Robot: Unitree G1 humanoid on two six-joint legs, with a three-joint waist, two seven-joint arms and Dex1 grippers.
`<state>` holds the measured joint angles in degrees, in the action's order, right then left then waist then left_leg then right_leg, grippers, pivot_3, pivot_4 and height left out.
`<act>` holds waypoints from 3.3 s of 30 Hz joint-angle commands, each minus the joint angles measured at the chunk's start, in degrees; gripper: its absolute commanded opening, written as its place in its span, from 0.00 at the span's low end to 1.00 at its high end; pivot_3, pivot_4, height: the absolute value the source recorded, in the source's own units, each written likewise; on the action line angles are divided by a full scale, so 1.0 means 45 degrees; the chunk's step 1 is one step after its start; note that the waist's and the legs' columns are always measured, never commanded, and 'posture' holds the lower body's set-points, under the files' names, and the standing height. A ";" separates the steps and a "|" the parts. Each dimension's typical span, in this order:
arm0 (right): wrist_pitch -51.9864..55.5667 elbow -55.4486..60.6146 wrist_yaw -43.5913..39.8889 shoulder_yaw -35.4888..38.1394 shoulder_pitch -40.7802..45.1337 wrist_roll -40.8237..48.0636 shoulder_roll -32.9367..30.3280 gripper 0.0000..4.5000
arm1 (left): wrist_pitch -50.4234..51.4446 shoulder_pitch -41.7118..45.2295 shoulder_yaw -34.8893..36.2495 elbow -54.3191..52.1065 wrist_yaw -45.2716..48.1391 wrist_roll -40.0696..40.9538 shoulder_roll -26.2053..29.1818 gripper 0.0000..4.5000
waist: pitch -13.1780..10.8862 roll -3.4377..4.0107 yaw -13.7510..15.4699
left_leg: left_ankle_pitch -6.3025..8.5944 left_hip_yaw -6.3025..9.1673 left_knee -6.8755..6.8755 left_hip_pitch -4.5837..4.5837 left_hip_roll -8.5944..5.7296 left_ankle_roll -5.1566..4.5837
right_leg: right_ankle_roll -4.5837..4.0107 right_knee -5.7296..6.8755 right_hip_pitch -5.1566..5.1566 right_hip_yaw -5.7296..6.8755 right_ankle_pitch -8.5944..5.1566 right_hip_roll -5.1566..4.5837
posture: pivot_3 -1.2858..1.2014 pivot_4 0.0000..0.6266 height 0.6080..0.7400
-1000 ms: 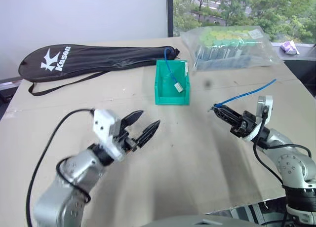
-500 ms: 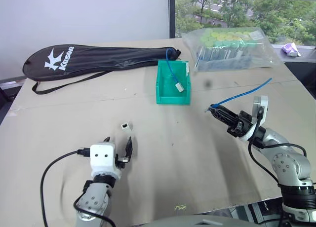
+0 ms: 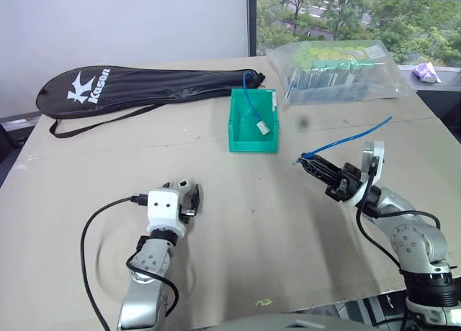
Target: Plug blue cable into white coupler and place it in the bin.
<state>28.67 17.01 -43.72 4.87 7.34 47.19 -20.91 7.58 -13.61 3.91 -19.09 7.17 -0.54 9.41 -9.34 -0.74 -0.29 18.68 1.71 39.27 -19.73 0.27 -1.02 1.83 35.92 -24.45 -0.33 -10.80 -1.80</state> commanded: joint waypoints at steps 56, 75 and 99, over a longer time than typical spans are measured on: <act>-0.0640 -0.0611 -0.2957 -0.4526 0.3868 -0.4925 -0.1372 0.00 | -0.1217 0.9728 -0.2833 0.7234 1.7860 0.5217 0.4467 0.12 | -0.0011 0.0000 -0.0100 | 0.0007 0.0055 0.0000 -0.0058 -0.0019 -0.0009 | -0.0008 -0.0013 -0.0035 0.0070 -0.0005 -0.0003 | 0.52 0.24 1.00; -0.3484 -0.5534 -0.4247 -0.7685 0.4030 -0.8840 -0.1222 0.00 | -0.4446 0.9210 -0.3742 1.0046 1.6335 0.2692 0.2667 0.12 | 0.0030 -0.0003 -0.0070 | 0.0006 0.0043 0.0015 0.0076 -0.0021 -0.0011 | -0.0032 -0.0011 0.0101 0.0066 -0.0019 -0.0006 | 0.52 0.24 1.00; -0.1211 -0.2770 -0.3696 -0.3960 0.5715 -0.5642 -0.0294 0.00 | 0.0860 0.4825 -0.0540 0.2450 1.2955 0.4517 0.6074 0.99 | 0.0127 0.0019 -0.0314 | 0.0005 0.0054 -0.0020 -0.0045 0.0023 -0.0010 | -0.0023 0.0002 -0.0059 0.0059 -0.0014 -0.0032 | 0.52 0.24 1.00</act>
<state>22.22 1.52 -61.10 -15.80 30.42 19.41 -22.74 7.20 8.48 -1.75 -1.90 69.17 17.12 35.99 -8.77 -0.66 -1.70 18.70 1.96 39.18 -19.95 0.37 -1.06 1.72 35.91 -24.72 -0.04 -10.87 -1.96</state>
